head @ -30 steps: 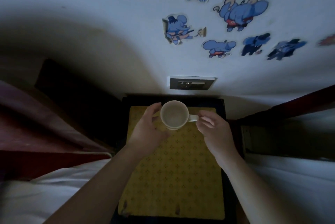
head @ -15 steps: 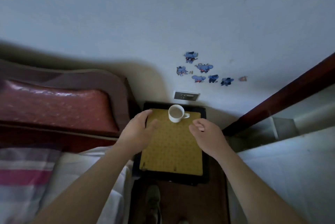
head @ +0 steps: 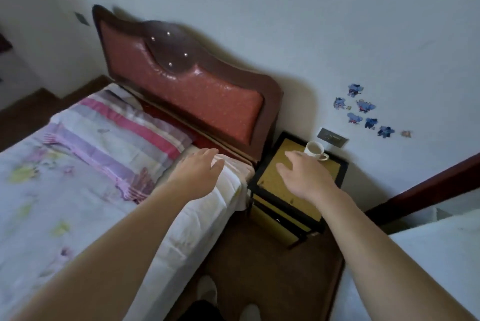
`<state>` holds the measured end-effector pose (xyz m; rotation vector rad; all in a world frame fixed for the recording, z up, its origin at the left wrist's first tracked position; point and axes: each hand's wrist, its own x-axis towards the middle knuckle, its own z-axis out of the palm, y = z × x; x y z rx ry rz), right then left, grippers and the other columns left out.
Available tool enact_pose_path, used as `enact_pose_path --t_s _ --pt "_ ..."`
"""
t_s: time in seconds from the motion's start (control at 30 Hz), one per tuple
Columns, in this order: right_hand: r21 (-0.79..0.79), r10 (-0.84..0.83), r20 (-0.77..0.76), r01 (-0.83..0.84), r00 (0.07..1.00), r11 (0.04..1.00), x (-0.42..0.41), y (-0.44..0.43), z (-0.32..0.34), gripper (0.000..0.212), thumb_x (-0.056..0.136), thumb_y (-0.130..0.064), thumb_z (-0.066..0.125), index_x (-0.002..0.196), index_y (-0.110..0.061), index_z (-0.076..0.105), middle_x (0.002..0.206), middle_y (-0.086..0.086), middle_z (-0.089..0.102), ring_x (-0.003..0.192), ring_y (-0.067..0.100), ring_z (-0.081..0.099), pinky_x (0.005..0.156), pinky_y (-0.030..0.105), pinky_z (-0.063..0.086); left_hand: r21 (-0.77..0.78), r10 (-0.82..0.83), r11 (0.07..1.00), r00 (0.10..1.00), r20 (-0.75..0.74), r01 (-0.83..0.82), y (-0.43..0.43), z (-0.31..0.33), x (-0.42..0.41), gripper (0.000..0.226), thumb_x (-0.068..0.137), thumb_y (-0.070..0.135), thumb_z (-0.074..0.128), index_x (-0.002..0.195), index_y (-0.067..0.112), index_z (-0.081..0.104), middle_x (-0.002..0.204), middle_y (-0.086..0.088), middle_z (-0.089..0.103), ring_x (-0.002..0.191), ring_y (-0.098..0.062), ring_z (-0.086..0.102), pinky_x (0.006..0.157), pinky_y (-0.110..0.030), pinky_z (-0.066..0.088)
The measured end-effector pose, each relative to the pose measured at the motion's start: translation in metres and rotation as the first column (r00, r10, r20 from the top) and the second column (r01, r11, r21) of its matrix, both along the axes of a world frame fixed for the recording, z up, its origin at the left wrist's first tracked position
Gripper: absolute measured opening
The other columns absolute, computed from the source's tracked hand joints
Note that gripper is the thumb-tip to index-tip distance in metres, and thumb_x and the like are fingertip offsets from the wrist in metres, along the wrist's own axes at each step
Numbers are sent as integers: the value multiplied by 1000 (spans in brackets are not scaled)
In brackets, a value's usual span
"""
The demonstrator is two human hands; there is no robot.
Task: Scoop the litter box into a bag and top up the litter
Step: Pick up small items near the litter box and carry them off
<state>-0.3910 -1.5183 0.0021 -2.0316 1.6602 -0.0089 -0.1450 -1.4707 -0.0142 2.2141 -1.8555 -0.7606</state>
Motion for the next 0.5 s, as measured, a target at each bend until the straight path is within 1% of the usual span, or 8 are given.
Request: enact_pose_path --t_s 0.1,0.17,0.23,0.3,0.37,0.43,0.5 --pt "-32 122 -52 -124 991 992 47 34 13 62 101 -49 32 154 -16 30 162 3 28 149 20 23 119 40 24 -35 86 996 995 42 -85 62 12 39 52 103 48 29 149 25 36 157 0 37 142 -26 36 115 -44 28" --pt "-80 214 -80 -221 973 972 85 61 21 60 102 -45 30 152 -14 32 160 6 31 148 22 24 120 42 24 -55 131 990 989 74 -127 105 15 69 51 103 48 28 148 26 38 153 0 42 139 -28 39 115 -45 28" --pt "-120 305 -109 -317 946 941 128 91 26 57 102 -43 29 150 -13 35 158 7 34 147 24 26 119 45 25 -85 178 982 978 109 -170 151 17 101 50 103 47 29 147 26 39 149 1 46 135 -28 43 113 -44 30" --pt "-131 384 -126 -399 915 907 175 123 30 58 102 -45 27 150 -14 36 160 7 30 149 25 22 120 47 23 -101 236 970 958 160 -222 202 20 138 48 103 45 30 146 26 40 145 0 49 133 -29 45 110 -42 31" --pt "-150 459 -137 -476 878 867 226 158 29 59 101 -47 26 149 -16 38 161 6 28 150 25 21 120 47 22 -99 306 951 930 202 -291 256 22 179 47 104 44 31 145 25 41 146 -2 48 137 -27 41 111 -42 28" --pt "-147 532 -141 -549 835 823 281 201 30 57 102 -46 28 149 -16 38 160 7 31 149 26 23 120 44 22 -84 384 923 897 217 -375 315 25 222 48 104 45 30 145 23 42 148 -1 46 140 -25 37 113 -43 24" --pt "-144 600 -123 -612 790 777 337 250 29 51 101 -43 31 141 -15 48 152 8 42 143 29 32 117 44 26 -87 460 887 858 229 -453 374 28 264 49 103 46 30 145 22 42 148 0 46 140 -24 36 113 -45 22"
